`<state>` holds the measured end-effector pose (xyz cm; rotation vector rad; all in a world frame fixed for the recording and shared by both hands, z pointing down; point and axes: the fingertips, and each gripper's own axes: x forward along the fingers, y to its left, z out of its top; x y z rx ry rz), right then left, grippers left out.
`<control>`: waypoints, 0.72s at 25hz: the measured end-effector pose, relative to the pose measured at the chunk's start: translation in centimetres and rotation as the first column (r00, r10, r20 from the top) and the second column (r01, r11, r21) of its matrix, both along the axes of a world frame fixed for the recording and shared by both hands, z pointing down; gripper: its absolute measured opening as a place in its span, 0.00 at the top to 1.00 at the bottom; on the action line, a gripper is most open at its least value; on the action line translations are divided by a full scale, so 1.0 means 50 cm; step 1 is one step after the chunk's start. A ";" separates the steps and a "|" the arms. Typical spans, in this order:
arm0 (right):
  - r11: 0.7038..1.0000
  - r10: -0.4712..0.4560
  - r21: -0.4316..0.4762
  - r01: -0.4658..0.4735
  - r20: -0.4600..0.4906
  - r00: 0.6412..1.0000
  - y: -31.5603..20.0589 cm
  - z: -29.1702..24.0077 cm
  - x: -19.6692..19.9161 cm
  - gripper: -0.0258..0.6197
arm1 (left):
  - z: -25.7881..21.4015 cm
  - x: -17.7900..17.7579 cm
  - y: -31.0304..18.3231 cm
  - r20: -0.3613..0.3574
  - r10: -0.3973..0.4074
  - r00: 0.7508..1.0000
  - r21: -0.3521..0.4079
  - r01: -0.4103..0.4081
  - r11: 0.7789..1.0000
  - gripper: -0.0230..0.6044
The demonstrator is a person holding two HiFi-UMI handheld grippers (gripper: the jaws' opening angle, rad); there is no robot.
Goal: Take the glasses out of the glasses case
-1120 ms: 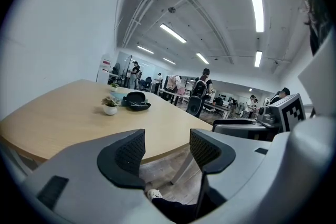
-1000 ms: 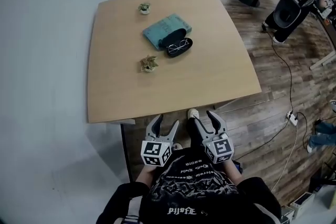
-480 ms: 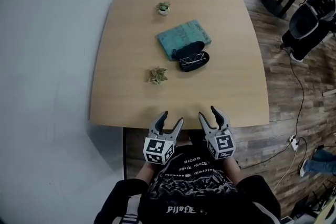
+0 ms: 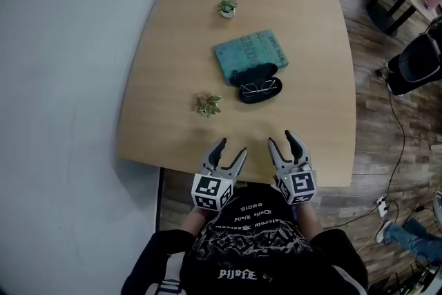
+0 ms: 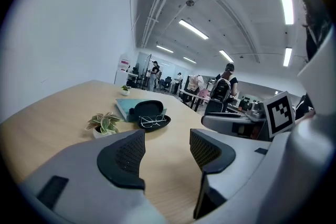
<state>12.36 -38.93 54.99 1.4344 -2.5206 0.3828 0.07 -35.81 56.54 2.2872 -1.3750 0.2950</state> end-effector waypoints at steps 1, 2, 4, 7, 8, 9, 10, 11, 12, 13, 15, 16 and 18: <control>1.000 -0.011 0.021 0.011 -0.003 1.000 -0.017 -0.015 0.007 0.61 | -0.003 0.004 -0.007 -0.002 -0.010 1.000 0.000 0.010 1.000 0.53; 0.999 -0.022 0.034 0.023 -0.005 1.000 -0.034 -0.026 0.014 0.61 | -0.006 0.009 -0.015 0.000 -0.019 1.000 0.002 0.019 1.000 0.53; 0.999 -0.032 0.026 0.031 0.017 0.999 -0.066 -0.036 0.032 0.61 | -0.012 0.022 -0.029 0.013 -0.029 0.999 0.013 0.029 0.999 0.53; 0.999 -0.030 -0.028 0.032 0.056 0.998 -0.115 -0.027 0.059 0.61 | -0.019 0.040 -0.056 0.033 -0.043 0.999 0.027 0.042 0.999 0.53; 0.999 -0.043 -0.031 0.045 0.049 0.998 -0.128 -0.026 0.063 0.61 | -0.019 0.045 -0.065 0.040 -0.049 0.998 0.028 0.048 0.998 0.53; 0.998 -0.063 -0.026 0.064 0.035 0.997 -0.139 -0.027 0.064 0.61 | -0.019 0.048 -0.072 0.047 -0.057 0.997 0.029 0.056 0.998 0.53; 0.996 -0.085 -0.015 0.085 0.018 0.996 -0.150 -0.030 0.064 0.61 | -0.020 0.050 -0.080 0.054 -0.066 0.996 0.030 0.065 0.997 0.53; 0.995 -0.101 0.000 0.101 -0.002 0.995 -0.161 -0.034 0.064 0.61 | -0.021 0.051 -0.088 0.060 -0.077 0.995 0.032 0.076 0.997 0.53; 0.994 -0.110 0.018 0.110 -0.029 0.994 -0.175 -0.040 0.066 0.61 | -0.022 0.051 -0.096 0.062 -0.090 0.994 0.033 0.088 0.996 0.53; 0.993 -0.111 0.035 0.114 -0.059 0.992 -0.191 -0.044 0.069 0.61 | -0.023 0.050 -0.105 0.061 -0.103 0.993 0.033 0.101 0.994 0.53; 0.991 -0.118 0.057 0.125 -0.111 0.987 -0.221 -0.050 0.073 0.61 | -0.022 0.046 -0.119 0.054 -0.127 0.990 0.029 0.125 0.992 0.53; 0.988 -0.129 0.064 0.138 -0.127 0.983 -0.234 -0.054 0.072 0.61 | -0.020 0.042 -0.124 0.054 -0.135 0.989 0.024 0.134 0.991 0.53; 0.981 -0.164 0.076 0.178 -0.155 0.974 -0.251 -0.062 0.064 0.61 | -0.014 0.035 -0.128 0.058 -0.145 0.988 0.007 0.145 0.989 0.53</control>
